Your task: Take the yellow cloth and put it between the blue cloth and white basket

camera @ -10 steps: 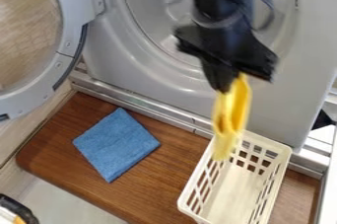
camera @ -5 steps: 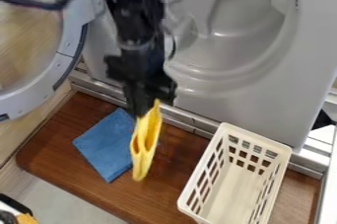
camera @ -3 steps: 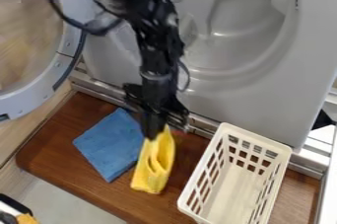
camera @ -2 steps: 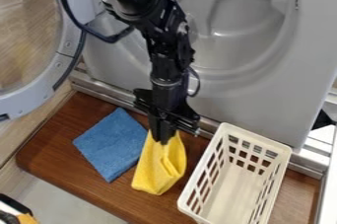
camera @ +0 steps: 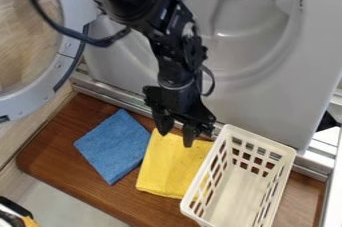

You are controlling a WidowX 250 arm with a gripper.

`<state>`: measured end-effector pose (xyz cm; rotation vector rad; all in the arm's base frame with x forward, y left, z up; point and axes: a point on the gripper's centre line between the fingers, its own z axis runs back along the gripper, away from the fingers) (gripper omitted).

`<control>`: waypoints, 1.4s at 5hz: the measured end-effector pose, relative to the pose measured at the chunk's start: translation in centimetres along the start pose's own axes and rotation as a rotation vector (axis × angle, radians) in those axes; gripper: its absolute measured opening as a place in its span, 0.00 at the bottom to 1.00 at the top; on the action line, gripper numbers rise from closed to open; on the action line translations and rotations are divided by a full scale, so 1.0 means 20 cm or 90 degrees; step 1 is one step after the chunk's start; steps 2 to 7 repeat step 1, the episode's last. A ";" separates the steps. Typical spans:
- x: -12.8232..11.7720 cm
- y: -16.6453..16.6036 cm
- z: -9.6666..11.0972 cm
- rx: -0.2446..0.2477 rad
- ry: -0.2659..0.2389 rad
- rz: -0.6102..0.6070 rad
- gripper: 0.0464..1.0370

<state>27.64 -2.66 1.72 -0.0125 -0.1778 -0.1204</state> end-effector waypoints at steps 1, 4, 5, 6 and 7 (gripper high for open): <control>0.02 -0.02 0.08 -0.003 -0.015 0.016 0.97; 0.02 -0.02 0.08 -0.003 -0.015 0.016 0.97; 0.02 -0.02 0.08 -0.003 -0.015 0.016 0.97; 0.02 -0.02 0.08 -0.003 -0.015 0.016 0.97; 0.02 -0.02 0.08 -0.003 -0.015 0.016 0.97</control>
